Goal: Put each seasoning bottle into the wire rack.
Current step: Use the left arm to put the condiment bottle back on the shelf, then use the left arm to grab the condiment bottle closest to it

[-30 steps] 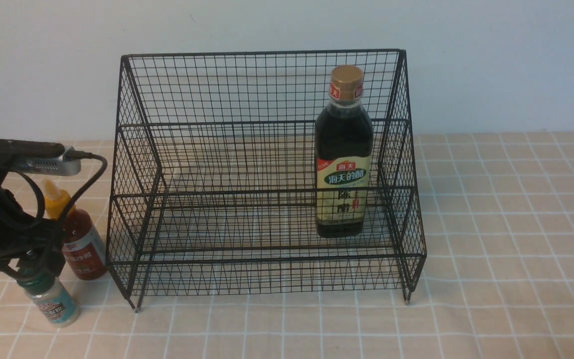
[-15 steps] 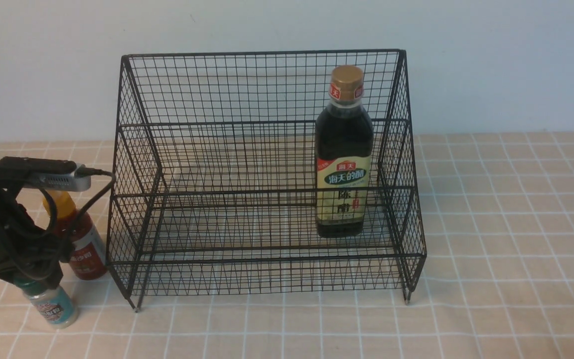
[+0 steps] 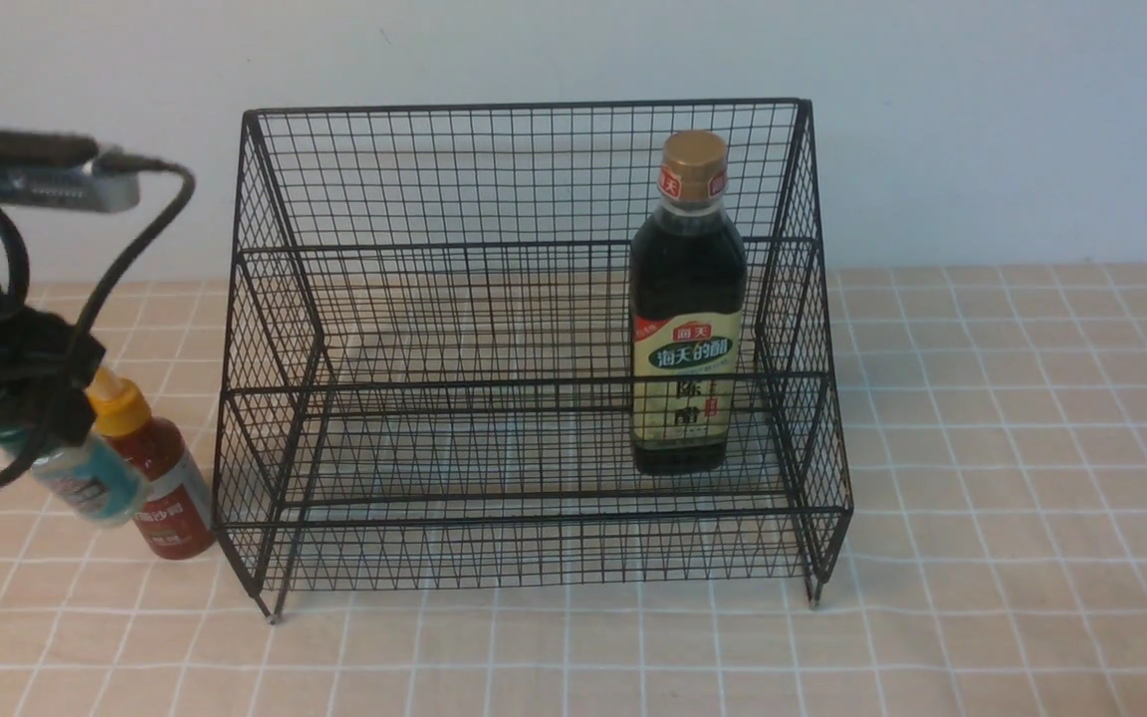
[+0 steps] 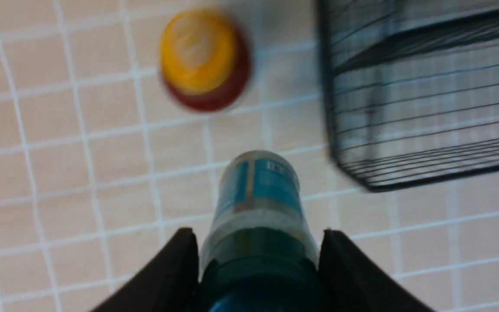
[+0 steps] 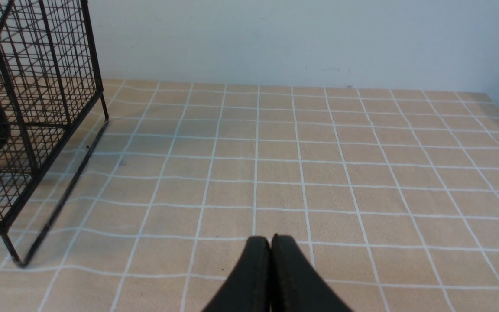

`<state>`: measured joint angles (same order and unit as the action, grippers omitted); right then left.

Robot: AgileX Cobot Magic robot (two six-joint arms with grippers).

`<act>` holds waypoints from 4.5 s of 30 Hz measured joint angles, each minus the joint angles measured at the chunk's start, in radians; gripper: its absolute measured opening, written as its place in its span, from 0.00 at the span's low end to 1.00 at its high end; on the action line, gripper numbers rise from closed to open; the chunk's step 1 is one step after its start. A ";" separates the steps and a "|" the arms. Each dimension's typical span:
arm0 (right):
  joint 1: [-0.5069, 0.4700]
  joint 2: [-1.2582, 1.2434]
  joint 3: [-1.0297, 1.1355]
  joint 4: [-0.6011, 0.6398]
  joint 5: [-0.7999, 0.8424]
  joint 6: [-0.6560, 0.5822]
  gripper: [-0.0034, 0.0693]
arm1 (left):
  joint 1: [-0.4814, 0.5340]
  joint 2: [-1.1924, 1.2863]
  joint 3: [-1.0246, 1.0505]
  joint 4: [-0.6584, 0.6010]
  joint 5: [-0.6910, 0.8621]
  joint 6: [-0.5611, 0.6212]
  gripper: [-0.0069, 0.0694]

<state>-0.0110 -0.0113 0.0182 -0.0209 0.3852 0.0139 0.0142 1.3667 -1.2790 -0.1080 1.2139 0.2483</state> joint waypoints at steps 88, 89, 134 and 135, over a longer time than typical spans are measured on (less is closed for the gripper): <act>0.000 0.000 0.000 0.000 0.000 0.000 0.03 | -0.442 0.200 0.149 0.226 -0.366 -0.493 0.51; 0.000 0.000 0.000 0.000 0.000 0.000 0.03 | -0.442 0.200 0.149 0.226 -0.366 -0.493 0.51; 0.000 0.000 0.000 0.000 0.000 0.001 0.03 | -0.005 0.061 -0.233 0.185 0.039 -0.331 0.09; 0.000 0.000 0.000 0.000 0.000 0.001 0.03 | -0.004 0.076 -0.233 0.171 0.039 -0.311 0.09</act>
<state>-0.0110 -0.0113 0.0182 -0.0209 0.3852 0.0150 0.0105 1.4423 -1.5117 0.0631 1.2524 -0.0626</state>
